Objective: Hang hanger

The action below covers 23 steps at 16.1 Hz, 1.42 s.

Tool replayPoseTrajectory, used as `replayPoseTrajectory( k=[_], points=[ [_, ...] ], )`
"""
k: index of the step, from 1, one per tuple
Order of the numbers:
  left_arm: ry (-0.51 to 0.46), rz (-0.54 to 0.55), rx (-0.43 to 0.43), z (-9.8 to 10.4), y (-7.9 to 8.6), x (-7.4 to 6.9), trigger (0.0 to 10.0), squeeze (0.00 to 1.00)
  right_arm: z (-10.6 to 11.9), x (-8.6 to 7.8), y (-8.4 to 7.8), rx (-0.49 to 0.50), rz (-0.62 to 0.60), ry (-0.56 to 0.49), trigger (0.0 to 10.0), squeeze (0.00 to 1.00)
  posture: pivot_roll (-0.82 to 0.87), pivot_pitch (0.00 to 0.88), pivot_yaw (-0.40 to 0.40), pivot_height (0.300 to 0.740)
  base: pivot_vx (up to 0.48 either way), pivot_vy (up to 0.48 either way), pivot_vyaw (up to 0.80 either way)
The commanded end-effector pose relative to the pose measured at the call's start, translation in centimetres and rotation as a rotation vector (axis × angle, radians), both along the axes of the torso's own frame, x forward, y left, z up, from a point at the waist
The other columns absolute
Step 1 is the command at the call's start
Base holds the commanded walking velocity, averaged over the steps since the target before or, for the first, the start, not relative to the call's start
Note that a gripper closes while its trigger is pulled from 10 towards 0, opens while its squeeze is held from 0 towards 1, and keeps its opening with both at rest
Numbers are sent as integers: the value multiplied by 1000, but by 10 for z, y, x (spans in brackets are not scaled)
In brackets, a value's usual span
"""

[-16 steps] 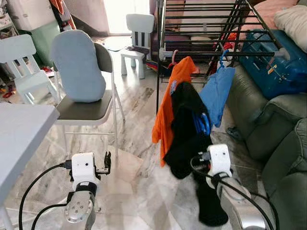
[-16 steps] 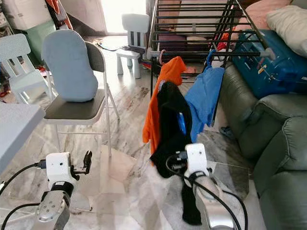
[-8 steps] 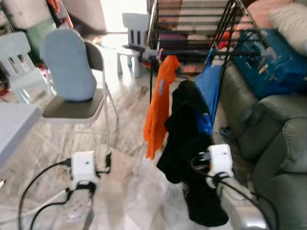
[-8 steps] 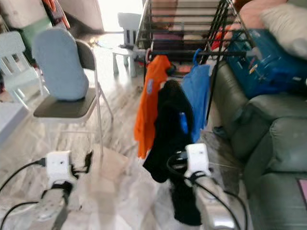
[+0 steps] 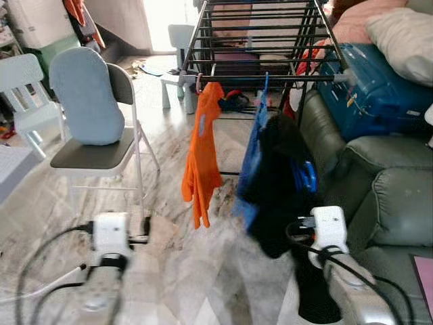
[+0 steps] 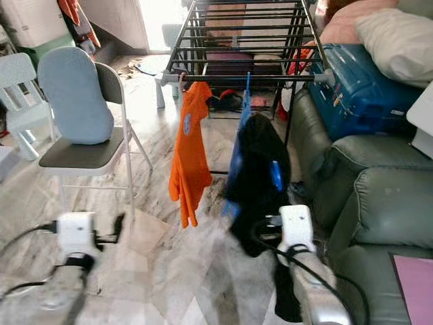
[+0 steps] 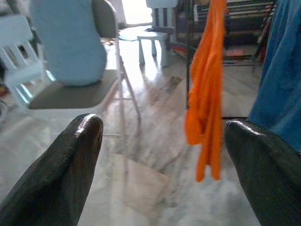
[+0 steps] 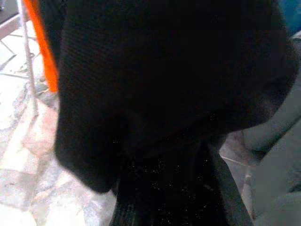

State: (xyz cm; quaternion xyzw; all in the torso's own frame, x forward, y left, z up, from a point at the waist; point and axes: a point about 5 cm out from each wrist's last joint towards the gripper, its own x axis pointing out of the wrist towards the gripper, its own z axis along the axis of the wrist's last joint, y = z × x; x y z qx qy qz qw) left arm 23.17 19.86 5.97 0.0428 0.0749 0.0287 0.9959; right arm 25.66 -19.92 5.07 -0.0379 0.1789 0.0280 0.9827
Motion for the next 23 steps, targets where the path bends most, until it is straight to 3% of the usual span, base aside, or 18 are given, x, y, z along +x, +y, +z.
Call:
replayPoseTrajectory(
  k=[1,5,10,13,23],
  points=[
    [2,-7,14,0,9,-3,10000,0,14,5,-7,1,-19,-72,10000,0,-99,0,57,740,0,0,0],
    [-1,9,24,1,16,-6,10000,0,15,7,-14,-6,-29,-74,10000,0,-101,0,61,740,0,0,0],
    [-13,-17,-59,-1,-6,-5,10000,0,12,5,-6,24,-27,-57,10000,0,-100,0,57,740,0,0,0],
    [-19,-48,-73,0,-11,-2,10000,0,12,6,-5,33,-34,-59,10000,0,-109,0,60,740,0,0,0],
    [-30,-70,-92,1,-15,4,10000,0,11,8,-4,35,-28,-49,10000,0,-116,0,61,740,378,0,-443]
  ],
)
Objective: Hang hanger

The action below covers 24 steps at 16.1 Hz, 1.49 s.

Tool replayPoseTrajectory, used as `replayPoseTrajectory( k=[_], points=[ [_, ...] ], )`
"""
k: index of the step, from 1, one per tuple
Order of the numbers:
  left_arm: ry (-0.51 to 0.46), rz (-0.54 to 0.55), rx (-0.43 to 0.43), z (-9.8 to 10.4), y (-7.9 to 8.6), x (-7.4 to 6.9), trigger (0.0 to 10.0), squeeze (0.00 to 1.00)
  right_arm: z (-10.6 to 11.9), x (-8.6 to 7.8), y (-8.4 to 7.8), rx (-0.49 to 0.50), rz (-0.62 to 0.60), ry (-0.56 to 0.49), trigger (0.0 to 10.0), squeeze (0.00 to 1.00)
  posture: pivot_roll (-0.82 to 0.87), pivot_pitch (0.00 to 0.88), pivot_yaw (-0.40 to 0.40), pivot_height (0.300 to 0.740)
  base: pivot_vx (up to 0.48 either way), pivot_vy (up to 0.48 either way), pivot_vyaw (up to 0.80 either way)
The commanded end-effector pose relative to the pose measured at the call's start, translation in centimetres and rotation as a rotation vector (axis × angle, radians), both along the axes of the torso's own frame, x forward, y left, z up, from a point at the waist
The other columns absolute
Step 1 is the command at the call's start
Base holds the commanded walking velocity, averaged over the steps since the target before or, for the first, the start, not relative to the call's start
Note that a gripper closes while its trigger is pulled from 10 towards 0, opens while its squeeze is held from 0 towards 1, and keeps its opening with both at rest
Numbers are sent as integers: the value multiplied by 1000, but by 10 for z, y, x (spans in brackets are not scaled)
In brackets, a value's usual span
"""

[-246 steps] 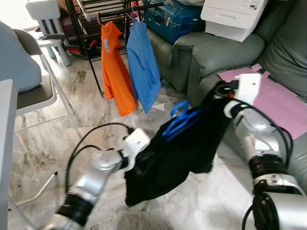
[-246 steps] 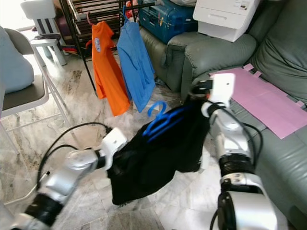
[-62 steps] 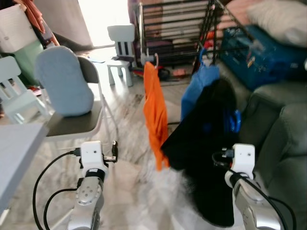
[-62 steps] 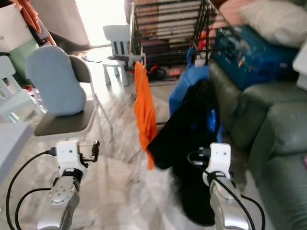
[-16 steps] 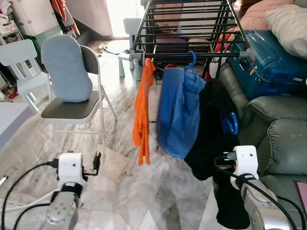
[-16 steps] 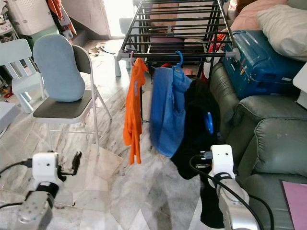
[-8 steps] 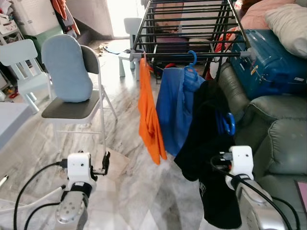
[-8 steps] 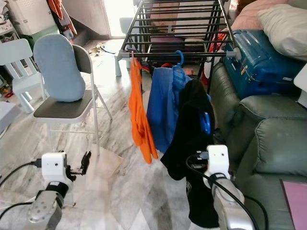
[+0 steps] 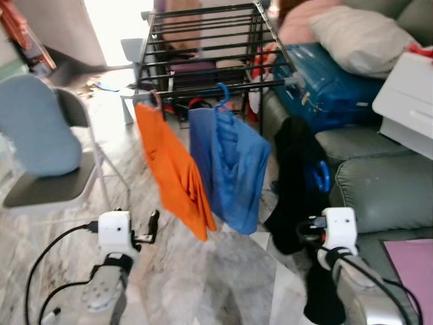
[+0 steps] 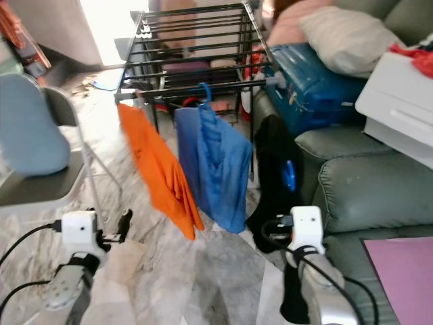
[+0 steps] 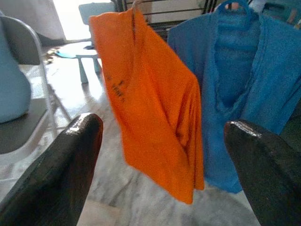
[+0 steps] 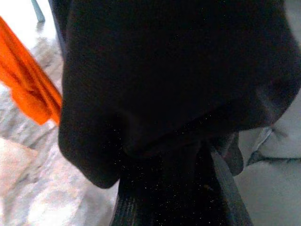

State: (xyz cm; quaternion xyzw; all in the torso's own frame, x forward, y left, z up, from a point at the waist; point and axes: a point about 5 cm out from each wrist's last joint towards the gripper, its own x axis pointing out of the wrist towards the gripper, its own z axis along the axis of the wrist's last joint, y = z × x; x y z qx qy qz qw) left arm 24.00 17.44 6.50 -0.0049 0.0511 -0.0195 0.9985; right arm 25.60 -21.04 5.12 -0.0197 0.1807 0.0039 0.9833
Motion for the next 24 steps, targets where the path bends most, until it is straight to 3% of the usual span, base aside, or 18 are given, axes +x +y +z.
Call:
replayPoseTrajectory(
  k=[1,12,24],
  points=[
    [17,20,10,-4,9,-3,10000,0,10,9,7,3,27,-50,10000,0,-117,0,60,740,461,0,0],
    [31,13,-1,-6,7,-3,10000,0,5,9,15,18,64,-11,10000,0,-115,0,63,740,441,0,0],
    [55,-6,-5,-10,4,-5,10000,0,1,9,24,36,91,24,10000,0,-112,0,61,740,320,356,-107]
  ],
)
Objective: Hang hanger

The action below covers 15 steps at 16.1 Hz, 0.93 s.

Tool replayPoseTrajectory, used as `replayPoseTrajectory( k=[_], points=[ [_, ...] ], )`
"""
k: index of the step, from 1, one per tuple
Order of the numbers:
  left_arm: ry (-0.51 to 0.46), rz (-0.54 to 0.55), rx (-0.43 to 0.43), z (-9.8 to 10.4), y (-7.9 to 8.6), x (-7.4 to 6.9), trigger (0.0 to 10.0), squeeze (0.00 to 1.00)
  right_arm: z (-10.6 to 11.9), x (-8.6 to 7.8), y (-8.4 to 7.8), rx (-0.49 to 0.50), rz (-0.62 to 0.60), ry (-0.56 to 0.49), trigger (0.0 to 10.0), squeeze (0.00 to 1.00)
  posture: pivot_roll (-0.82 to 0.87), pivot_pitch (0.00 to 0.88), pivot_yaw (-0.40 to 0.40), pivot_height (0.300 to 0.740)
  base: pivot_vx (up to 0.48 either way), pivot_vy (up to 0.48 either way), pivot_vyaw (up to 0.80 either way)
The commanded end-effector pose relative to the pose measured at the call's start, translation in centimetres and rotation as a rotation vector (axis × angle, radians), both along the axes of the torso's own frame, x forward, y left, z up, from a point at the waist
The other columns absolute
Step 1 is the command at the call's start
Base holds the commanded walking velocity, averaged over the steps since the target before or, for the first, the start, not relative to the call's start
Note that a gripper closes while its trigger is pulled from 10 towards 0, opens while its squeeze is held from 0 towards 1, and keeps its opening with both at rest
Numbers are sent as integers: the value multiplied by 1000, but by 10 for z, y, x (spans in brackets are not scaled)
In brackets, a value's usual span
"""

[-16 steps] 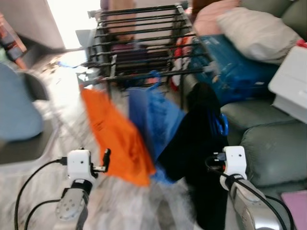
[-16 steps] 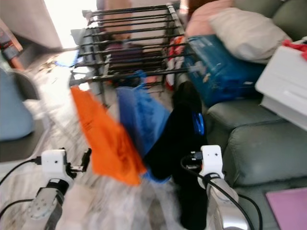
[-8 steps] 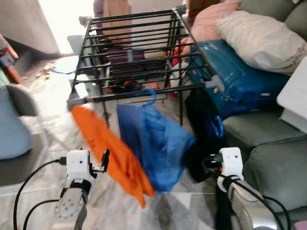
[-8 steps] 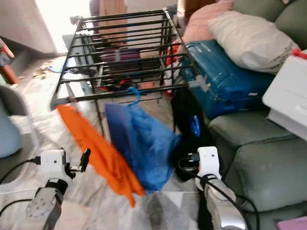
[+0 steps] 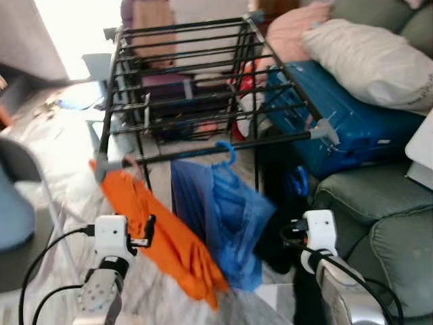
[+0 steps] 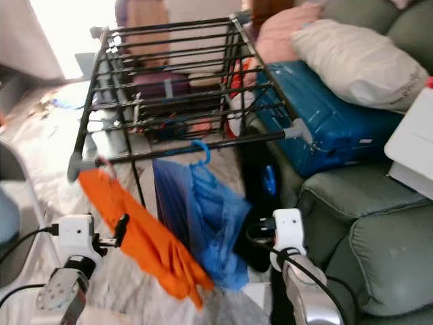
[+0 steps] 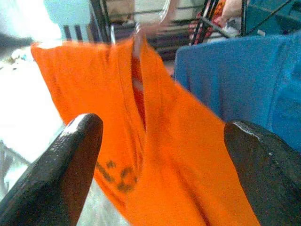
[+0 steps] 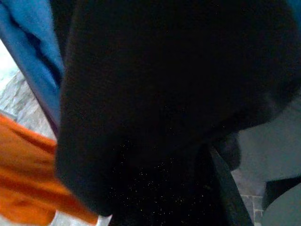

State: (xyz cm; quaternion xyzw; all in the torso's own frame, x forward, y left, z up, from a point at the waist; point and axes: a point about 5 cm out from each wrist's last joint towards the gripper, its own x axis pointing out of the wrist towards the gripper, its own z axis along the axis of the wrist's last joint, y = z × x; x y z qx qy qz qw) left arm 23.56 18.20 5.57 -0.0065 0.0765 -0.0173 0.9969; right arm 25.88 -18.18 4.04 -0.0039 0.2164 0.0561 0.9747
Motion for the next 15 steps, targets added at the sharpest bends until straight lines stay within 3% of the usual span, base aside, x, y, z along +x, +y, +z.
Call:
replayPoseTrajectory(
  k=[1,9,15],
  points=[
    [6,-13,-5,-1,-4,-1,10000,0,12,6,-4,-9,-5,-50,10000,0,-111,0,61,740,281,390,0],
    [21,-26,18,-3,-5,-2,10000,0,12,7,-1,2,0,-45,10000,0,-111,0,61,740,393,0,0],
    [24,-26,3,-5,-5,-1,10000,0,13,10,-4,31,-8,-39,10000,0,-109,0,61,740,0,0,0]
  ],
)
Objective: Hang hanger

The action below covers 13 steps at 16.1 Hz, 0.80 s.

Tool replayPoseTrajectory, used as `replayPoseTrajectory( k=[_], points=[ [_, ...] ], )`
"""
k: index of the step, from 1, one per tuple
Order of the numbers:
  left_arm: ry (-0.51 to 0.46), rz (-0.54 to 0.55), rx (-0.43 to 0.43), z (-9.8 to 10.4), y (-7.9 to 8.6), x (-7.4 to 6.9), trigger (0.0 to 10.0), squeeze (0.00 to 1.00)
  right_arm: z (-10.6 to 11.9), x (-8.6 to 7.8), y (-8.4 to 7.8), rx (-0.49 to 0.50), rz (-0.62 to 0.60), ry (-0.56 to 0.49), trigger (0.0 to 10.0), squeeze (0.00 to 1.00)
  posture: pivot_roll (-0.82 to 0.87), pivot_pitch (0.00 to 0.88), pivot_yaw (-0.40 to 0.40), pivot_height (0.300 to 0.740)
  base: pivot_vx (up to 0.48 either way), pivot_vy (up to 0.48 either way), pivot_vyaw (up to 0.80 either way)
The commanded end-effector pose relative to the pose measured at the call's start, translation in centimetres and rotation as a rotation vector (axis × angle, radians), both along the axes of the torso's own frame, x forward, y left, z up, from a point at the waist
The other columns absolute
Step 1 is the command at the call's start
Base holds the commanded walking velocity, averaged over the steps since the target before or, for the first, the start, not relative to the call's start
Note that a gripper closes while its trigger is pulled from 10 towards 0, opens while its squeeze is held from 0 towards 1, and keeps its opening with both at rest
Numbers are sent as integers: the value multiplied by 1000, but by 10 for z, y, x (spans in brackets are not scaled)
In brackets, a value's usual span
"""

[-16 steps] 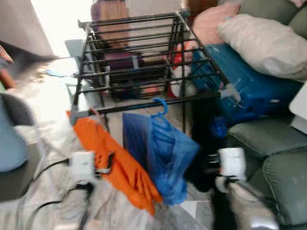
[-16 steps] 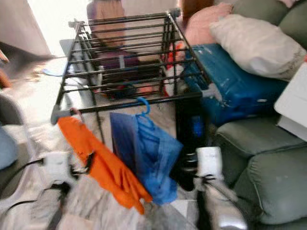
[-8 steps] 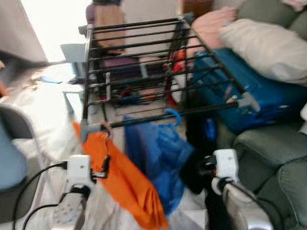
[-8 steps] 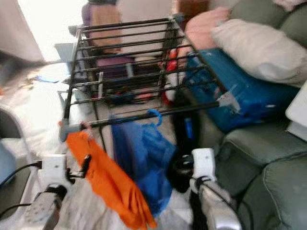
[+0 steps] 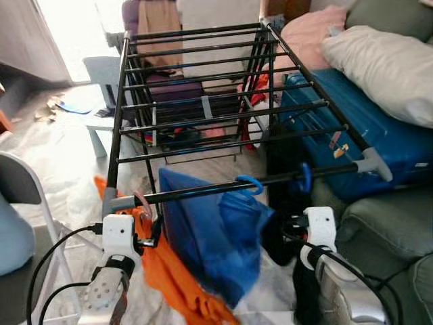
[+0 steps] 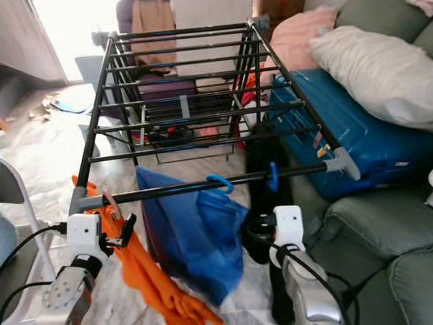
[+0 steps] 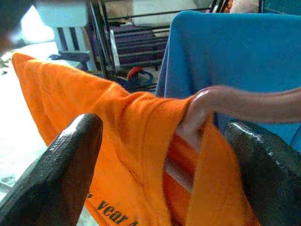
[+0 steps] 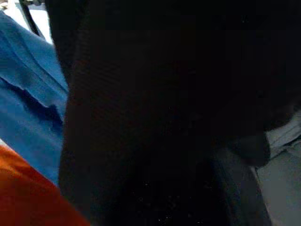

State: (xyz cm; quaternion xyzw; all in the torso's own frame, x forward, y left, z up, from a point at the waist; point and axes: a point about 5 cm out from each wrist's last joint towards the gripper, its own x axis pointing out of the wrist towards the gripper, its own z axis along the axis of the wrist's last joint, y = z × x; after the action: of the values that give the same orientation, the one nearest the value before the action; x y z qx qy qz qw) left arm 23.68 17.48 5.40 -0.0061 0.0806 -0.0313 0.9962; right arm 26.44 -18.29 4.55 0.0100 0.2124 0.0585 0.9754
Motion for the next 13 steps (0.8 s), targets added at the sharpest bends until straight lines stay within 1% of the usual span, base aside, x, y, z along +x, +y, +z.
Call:
replayPoseTrajectory(
  k=[1,2,4,5,10,13],
  points=[
    [17,3,4,-3,2,-2,10000,0,9,6,-5,1,-8,-37,10000,0,-108,0,61,740,0,0,0],
    [18,4,3,-3,2,-2,10000,0,13,11,-11,3,-17,-50,10000,0,-107,0,61,740,0,0,0],
    [19,4,2,-3,2,-2,10000,0,15,14,-17,3,-29,-57,10000,0,-106,0,62,740,0,0,0],
    [19,6,1,-3,3,-2,10000,0,16,15,-22,4,-41,-57,10000,0,-105,0,63,740,0,0,0],
    [24,5,4,-4,3,-2,10000,0,19,15,-32,4,-73,-81,10000,0,-109,0,70,740,0,0,0],
    [29,1,2,-4,2,-1,10000,0,22,16,-41,12,-80,-82,10000,0,-112,0,71,740,0,0,0]
  ],
)
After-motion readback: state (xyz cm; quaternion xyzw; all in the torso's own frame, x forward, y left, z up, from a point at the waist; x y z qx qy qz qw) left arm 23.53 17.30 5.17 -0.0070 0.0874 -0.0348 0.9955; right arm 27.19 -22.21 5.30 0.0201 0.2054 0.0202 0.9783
